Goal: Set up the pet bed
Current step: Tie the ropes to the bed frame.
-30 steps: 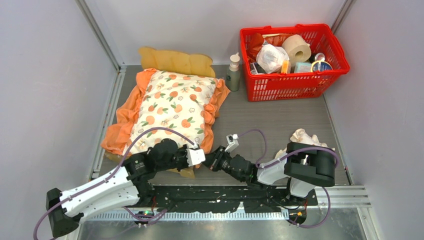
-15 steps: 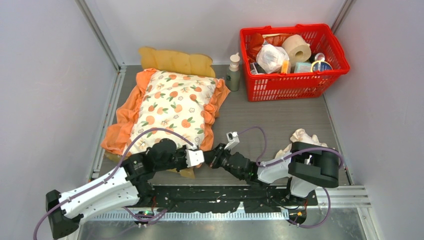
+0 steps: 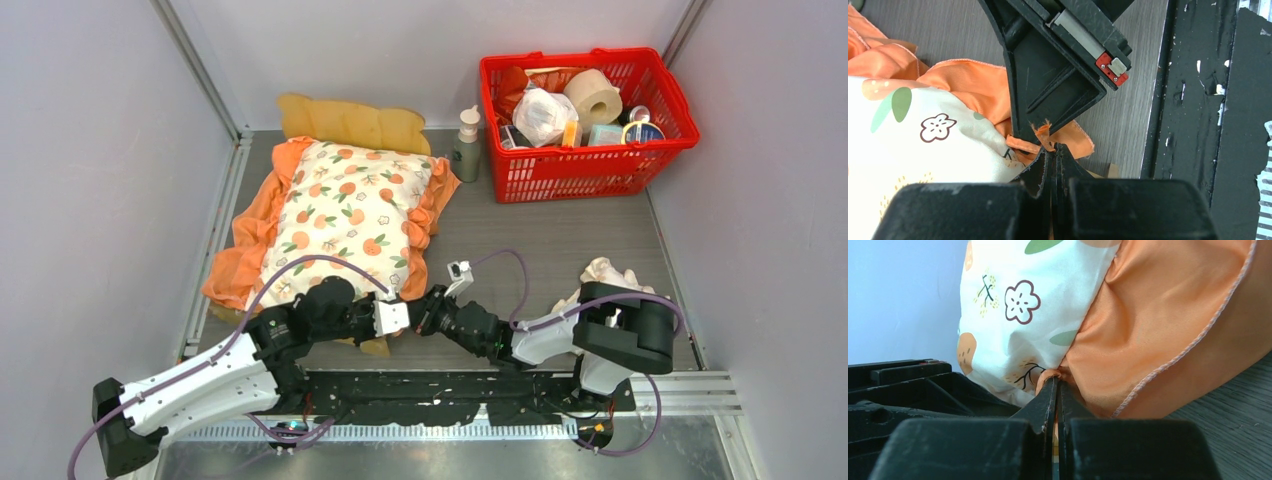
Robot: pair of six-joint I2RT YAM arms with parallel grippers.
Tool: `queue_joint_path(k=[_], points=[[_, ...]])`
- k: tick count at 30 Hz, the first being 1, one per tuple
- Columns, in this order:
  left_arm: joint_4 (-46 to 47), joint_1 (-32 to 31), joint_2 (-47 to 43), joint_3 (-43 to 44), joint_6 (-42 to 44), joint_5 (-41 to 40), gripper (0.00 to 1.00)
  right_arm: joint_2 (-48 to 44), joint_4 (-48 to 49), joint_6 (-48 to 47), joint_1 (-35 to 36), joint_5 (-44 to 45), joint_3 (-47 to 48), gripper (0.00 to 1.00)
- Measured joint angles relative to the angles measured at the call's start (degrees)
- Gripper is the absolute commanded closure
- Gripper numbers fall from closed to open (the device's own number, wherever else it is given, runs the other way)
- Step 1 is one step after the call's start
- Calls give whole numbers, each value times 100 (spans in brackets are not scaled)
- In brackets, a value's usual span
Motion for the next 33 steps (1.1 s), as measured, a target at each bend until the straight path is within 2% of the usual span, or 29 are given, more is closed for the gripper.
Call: queue_joint_path(k=[15, 33], points=[[-164, 26, -179, 0, 2, 186, 100, 131, -15, 26, 376, 197, 9, 95], [-269, 26, -155, 0, 2, 581, 100, -195, -229, 28, 387, 629, -50, 95]])
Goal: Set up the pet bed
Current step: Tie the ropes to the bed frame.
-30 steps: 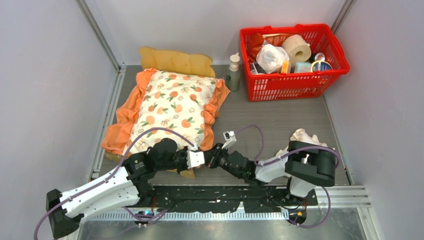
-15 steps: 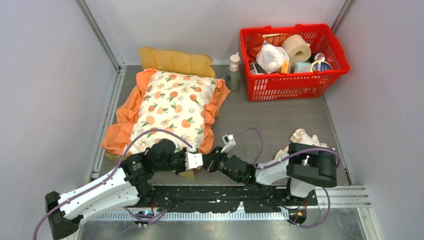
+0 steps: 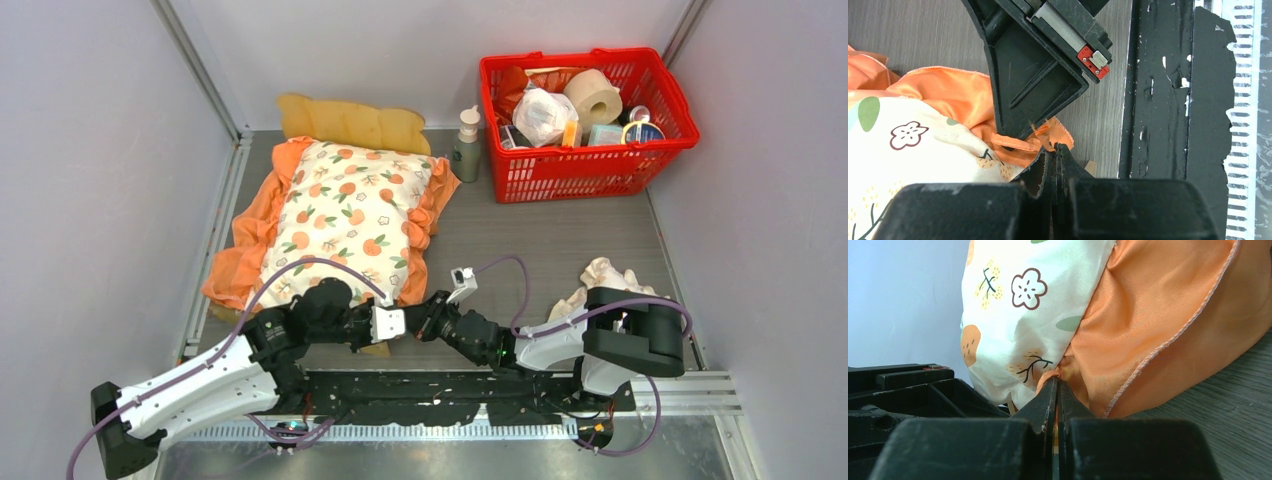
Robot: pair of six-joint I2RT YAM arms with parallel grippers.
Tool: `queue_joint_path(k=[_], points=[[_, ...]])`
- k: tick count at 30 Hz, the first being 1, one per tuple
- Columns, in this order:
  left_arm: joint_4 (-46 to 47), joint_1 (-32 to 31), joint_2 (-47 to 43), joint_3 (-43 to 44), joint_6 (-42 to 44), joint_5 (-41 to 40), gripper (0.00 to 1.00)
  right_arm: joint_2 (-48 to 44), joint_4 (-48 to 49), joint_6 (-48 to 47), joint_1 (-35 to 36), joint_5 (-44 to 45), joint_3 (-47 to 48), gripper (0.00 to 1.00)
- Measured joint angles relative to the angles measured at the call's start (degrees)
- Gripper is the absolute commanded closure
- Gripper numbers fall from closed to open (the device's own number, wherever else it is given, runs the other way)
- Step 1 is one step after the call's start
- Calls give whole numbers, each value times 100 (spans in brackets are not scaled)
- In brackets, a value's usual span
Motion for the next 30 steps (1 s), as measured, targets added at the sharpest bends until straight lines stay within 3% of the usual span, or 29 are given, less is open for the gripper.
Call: queue_joint_path(k=[30], points=[[-9, 0, -2, 0, 48, 42, 100, 420, 15, -205, 17, 428, 407, 95]])
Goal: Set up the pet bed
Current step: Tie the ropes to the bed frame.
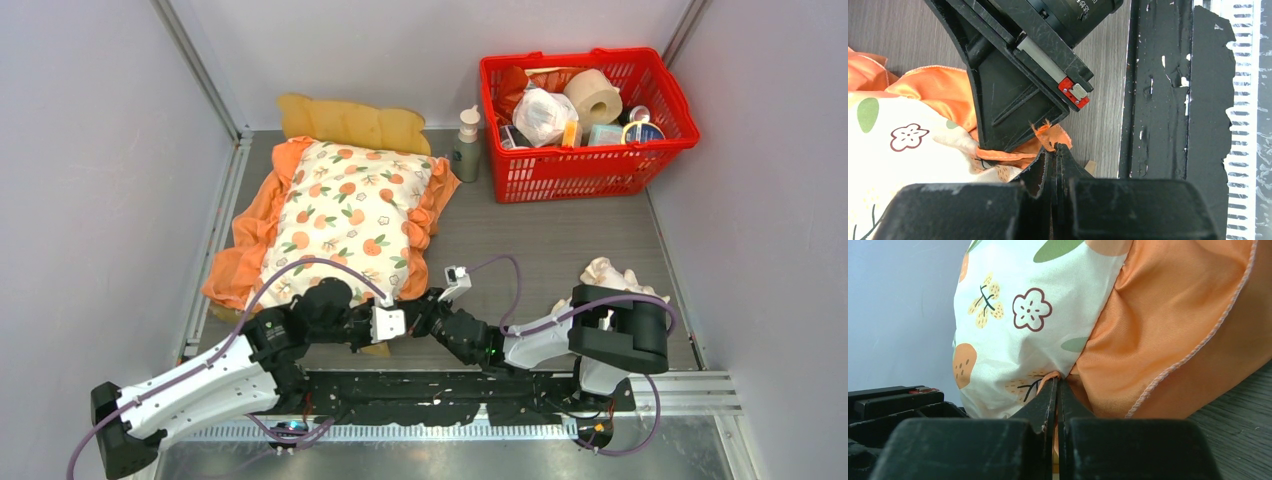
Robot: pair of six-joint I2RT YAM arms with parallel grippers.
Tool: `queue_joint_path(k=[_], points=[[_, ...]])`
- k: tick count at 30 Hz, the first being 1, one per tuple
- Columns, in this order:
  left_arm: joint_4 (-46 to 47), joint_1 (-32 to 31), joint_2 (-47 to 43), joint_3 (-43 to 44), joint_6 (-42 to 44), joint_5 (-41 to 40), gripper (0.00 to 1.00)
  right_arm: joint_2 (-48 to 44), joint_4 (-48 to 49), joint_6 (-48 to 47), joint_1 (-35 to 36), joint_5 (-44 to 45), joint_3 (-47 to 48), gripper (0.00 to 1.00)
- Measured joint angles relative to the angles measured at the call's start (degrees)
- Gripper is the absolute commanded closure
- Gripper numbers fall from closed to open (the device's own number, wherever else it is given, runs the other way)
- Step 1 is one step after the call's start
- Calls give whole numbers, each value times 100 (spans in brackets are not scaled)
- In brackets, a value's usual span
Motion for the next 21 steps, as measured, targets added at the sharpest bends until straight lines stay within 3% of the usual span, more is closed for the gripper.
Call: queue_joint_path(k=[21], points=[[33, 11, 162, 0, 11, 70, 100, -2, 103, -4, 175, -28, -155, 95]])
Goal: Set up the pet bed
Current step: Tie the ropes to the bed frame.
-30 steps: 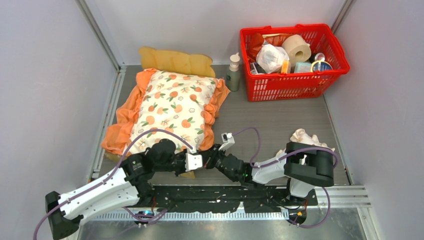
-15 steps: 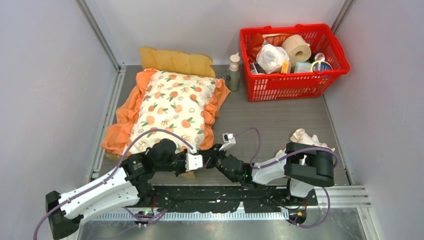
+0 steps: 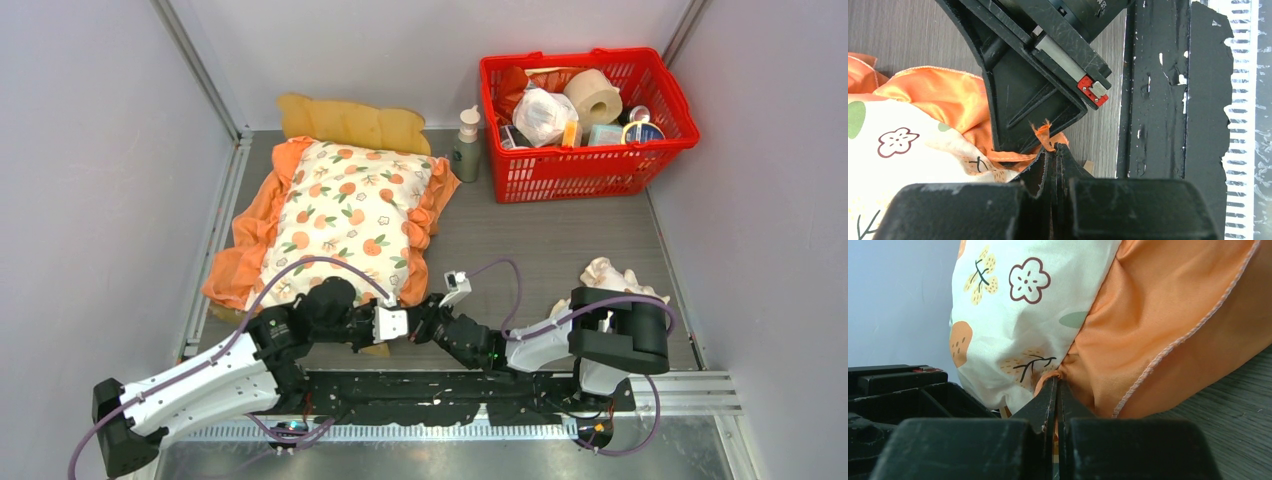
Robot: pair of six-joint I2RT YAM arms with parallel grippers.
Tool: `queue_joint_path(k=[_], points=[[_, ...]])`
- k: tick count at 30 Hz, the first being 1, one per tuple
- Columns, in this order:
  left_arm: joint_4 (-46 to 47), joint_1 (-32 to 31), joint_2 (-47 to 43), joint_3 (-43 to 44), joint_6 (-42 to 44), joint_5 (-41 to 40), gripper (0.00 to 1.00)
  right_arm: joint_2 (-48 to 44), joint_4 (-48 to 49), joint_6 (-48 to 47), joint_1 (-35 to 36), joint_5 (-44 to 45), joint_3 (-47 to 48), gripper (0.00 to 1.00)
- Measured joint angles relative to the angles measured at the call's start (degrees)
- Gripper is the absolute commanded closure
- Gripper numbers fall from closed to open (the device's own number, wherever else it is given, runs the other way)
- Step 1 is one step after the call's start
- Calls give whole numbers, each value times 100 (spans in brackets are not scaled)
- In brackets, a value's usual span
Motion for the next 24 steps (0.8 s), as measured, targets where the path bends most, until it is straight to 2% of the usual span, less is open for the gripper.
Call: queue_joint_path(k=[24], points=[[4, 33, -2, 0, 90, 385, 100, -190, -35, 293, 50, 26, -149, 95]])
